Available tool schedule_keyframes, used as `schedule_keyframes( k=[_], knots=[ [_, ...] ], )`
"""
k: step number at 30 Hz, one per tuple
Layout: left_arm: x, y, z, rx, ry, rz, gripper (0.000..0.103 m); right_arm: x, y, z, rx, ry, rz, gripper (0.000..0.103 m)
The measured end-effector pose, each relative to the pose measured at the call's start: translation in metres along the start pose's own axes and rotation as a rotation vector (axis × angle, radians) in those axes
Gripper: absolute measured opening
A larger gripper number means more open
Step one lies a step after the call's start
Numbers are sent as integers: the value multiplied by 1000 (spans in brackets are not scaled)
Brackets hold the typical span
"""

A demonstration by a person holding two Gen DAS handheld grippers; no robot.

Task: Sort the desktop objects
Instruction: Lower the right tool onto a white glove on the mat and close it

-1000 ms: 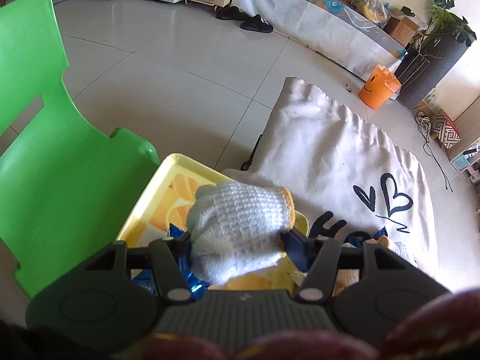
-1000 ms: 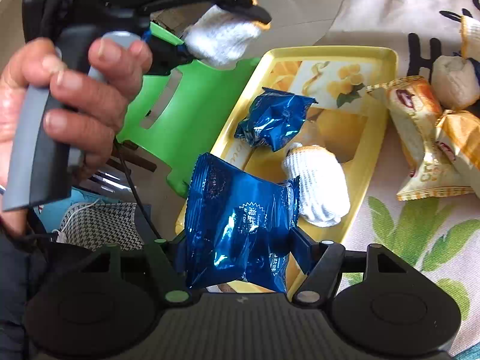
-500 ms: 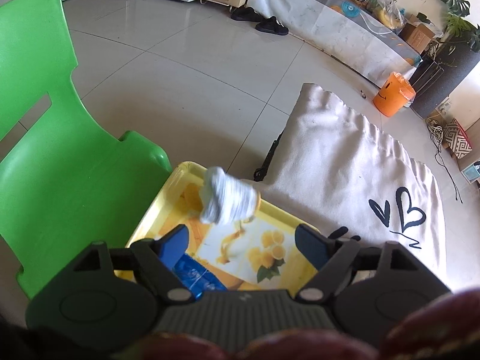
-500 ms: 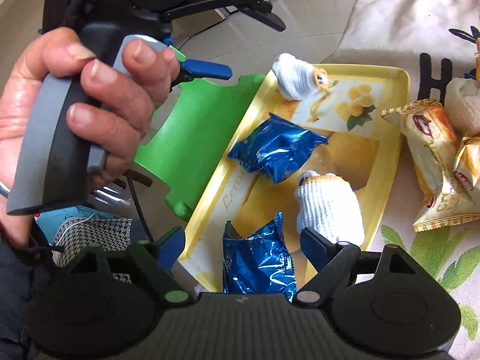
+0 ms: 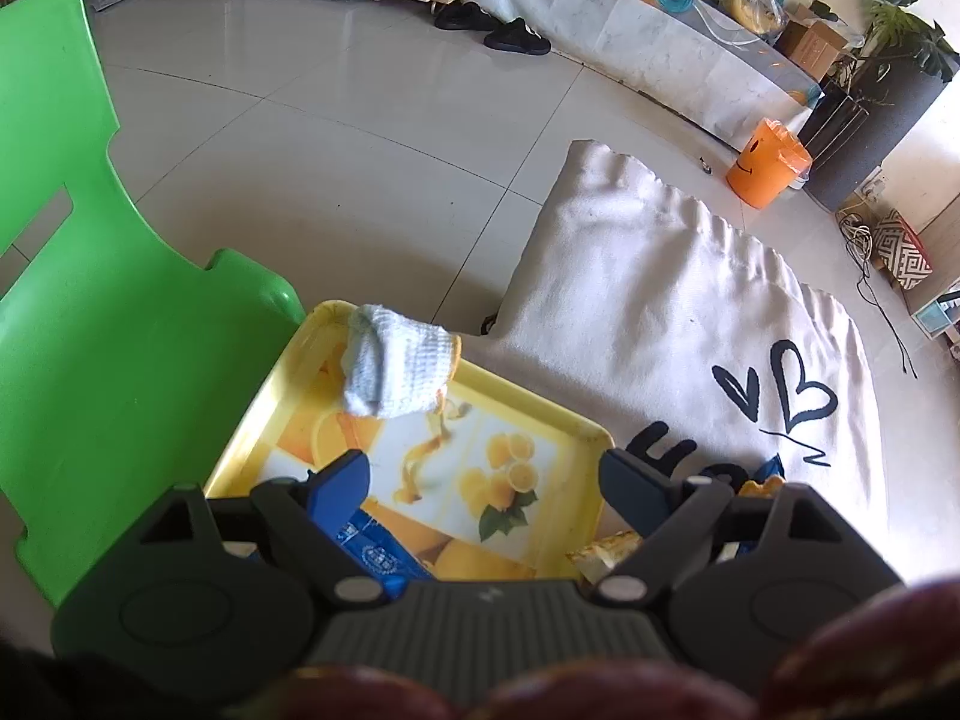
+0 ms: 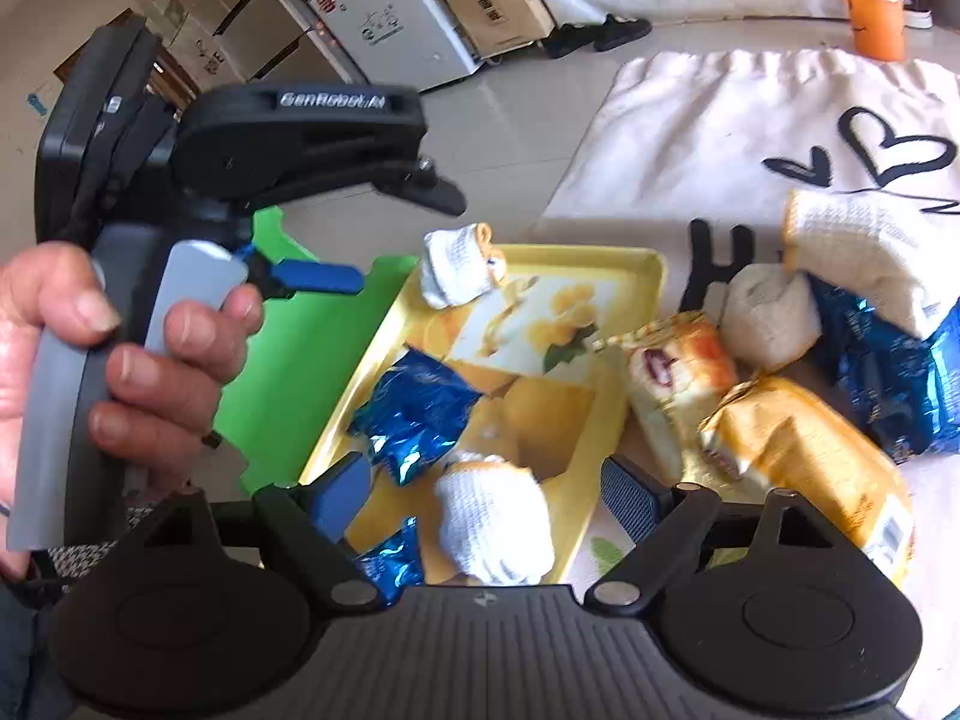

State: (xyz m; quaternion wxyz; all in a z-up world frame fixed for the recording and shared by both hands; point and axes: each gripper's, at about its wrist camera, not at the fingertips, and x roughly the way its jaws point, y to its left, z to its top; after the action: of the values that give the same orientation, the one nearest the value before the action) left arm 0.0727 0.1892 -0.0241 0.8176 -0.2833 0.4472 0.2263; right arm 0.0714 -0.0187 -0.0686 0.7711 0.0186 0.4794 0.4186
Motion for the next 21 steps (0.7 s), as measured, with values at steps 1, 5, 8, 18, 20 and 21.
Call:
schedule_keyframes(
  k=[1, 5, 8, 18, 20, 21],
  knots=[
    [1, -2, -1, 5, 3, 3, 87, -4, -4, 4, 2, -15, -26, 85],
    [4, -11, -6, 24, 10, 5, 92, -23, -20, 19, 22, -79, -114, 85],
    [6, -21, -11, 43, 22, -4, 92, -39, -36, 32, 56, -133, -166, 85],
    [19, -57, -34, 111, 81, -35, 92, -67, -69, 55, 146, -210, -310, 89],
    [23, -63, -39, 126, 96, -35, 92, -66, -74, 57, 157, -207, -312, 89],
    [25, -66, -42, 133, 103, -35, 92, -67, -77, 58, 157, -208, -323, 89]
  ],
)
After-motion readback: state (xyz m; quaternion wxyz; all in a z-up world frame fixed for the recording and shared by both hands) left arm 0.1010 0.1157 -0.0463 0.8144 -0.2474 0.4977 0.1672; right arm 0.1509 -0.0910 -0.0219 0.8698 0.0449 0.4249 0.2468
